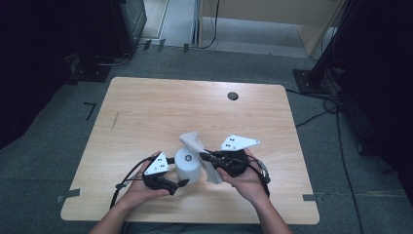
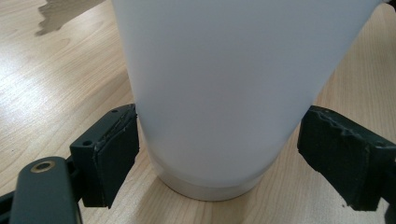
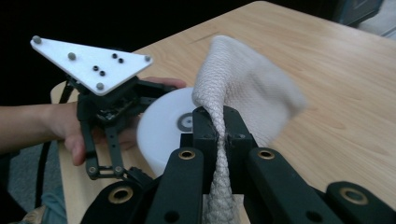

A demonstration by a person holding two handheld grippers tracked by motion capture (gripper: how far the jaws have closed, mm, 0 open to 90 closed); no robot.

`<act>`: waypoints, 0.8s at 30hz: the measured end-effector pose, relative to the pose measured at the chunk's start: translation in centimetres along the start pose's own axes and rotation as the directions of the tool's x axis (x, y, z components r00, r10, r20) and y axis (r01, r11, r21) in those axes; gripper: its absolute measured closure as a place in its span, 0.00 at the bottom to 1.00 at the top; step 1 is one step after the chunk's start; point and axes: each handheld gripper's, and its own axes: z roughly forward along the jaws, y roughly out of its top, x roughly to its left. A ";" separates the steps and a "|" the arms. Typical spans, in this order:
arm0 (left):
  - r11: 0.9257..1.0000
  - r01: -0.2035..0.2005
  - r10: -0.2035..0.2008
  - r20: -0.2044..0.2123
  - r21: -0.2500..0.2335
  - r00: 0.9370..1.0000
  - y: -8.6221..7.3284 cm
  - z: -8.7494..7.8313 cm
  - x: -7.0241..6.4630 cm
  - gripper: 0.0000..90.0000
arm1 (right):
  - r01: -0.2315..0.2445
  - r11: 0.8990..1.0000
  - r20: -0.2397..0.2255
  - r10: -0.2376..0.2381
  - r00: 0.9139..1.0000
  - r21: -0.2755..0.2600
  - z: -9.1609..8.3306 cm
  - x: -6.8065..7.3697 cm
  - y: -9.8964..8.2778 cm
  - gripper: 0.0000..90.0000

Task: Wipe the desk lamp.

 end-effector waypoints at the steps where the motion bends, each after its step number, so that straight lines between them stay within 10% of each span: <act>1: 1.000 -0.001 0.001 0.000 -0.001 1.000 0.0 0.0 0.0 0.15 | 0.005 1.000 -0.009 -0.004 1.000 0.004 0.4 0.1 0.0 0.97; 24: 1.000 -0.011 0.011 -0.017 -0.016 1.000 0.0 0.0 -0.2 0.14 | 0.023 0.998 -0.098 -0.018 0.995 0.054 4.5 2.5 1.1 0.96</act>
